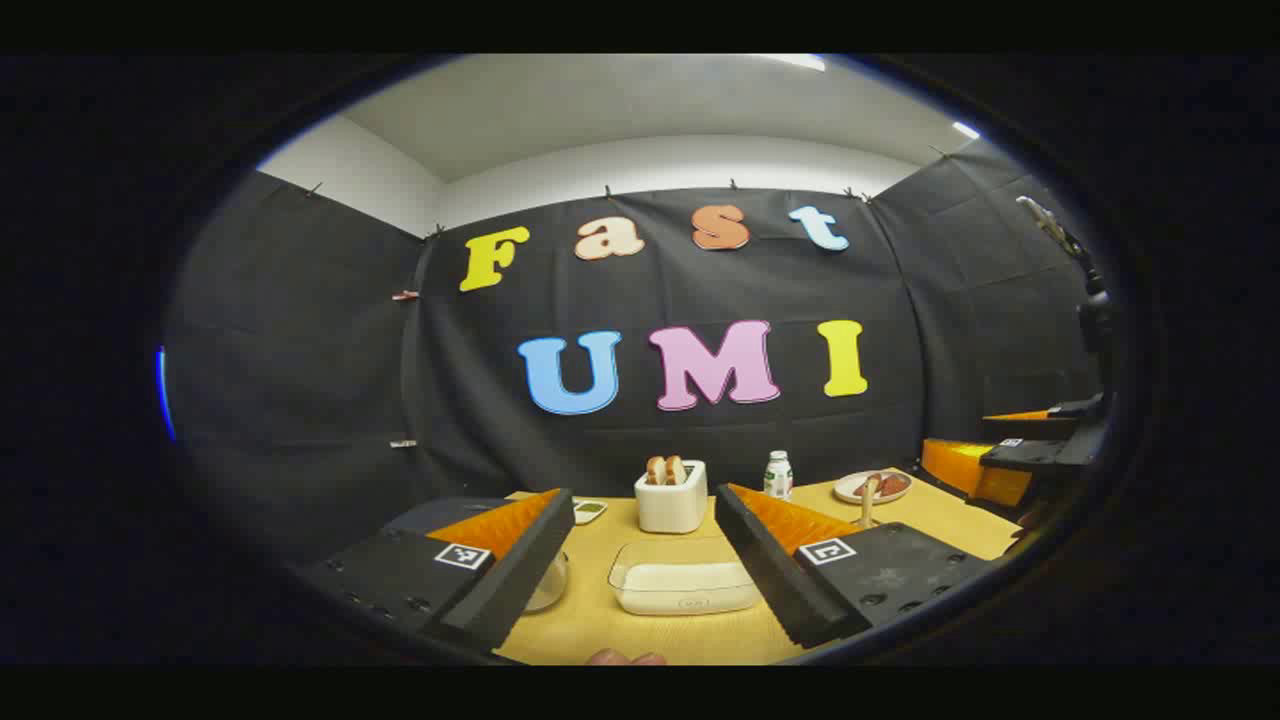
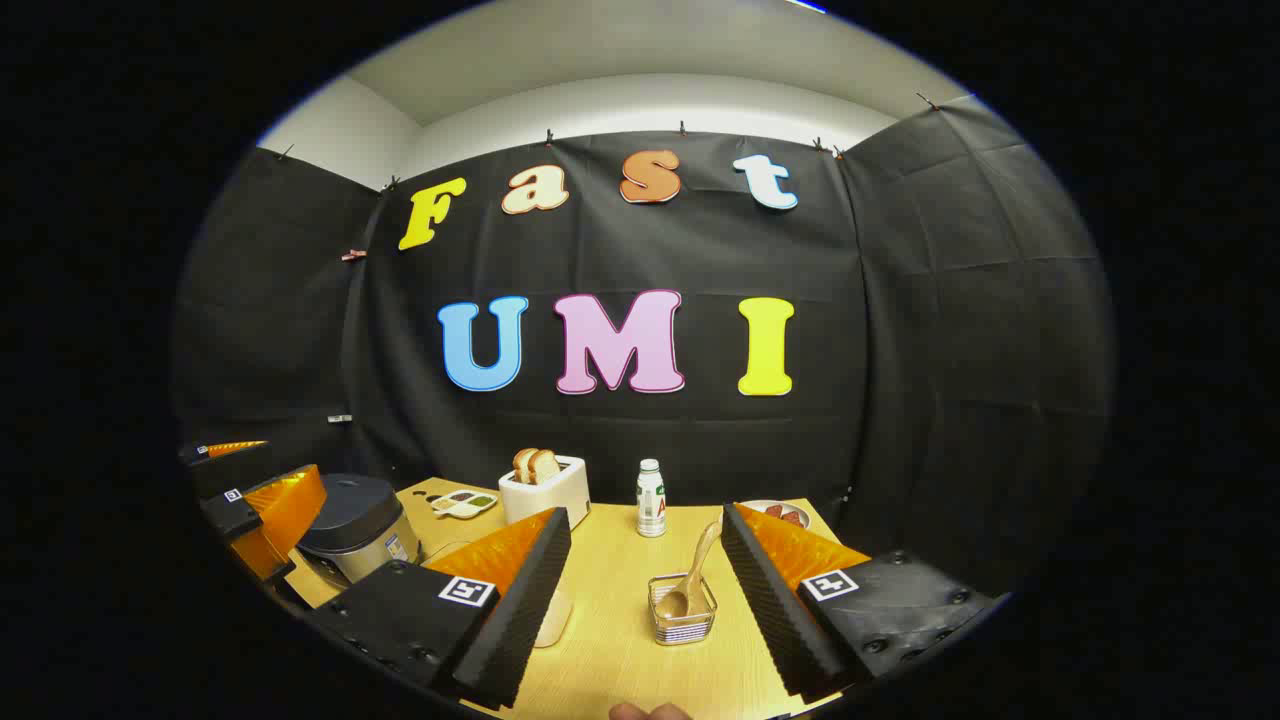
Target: Close the left gripper, press the button to open the rice cooker; take a wooden spoon from the chopstick holder with the right hand, scoop a spoonful of rice and pour it into the rice cooker, then put the wooden spoon back into the chopstick holder.
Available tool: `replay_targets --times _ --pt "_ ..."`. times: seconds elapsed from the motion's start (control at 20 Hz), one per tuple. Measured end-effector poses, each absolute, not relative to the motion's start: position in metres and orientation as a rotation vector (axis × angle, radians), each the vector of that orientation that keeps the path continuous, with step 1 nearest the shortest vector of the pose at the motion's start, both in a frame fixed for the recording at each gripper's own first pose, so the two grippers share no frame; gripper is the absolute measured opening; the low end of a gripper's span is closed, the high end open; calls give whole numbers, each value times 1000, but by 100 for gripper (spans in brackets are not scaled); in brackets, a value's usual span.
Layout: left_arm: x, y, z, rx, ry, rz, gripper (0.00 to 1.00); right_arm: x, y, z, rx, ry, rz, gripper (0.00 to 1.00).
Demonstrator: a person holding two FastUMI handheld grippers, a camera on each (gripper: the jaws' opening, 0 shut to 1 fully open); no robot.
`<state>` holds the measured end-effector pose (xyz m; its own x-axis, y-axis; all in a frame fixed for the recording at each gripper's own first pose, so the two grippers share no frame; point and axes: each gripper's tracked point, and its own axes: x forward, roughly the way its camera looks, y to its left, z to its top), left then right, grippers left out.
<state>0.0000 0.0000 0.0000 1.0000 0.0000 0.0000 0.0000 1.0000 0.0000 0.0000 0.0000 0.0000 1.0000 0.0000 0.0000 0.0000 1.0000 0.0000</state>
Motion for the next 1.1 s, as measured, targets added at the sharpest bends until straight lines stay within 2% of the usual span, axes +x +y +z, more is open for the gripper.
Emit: replay_targets --times 0.6,1.1 --pt "15 7 -16 -45 22 -35 96 3 12 -3 6 2 -17 95" --pt "27 10 -26 -84 28 -87 96 14 13 -9 -31 13 -77 95"
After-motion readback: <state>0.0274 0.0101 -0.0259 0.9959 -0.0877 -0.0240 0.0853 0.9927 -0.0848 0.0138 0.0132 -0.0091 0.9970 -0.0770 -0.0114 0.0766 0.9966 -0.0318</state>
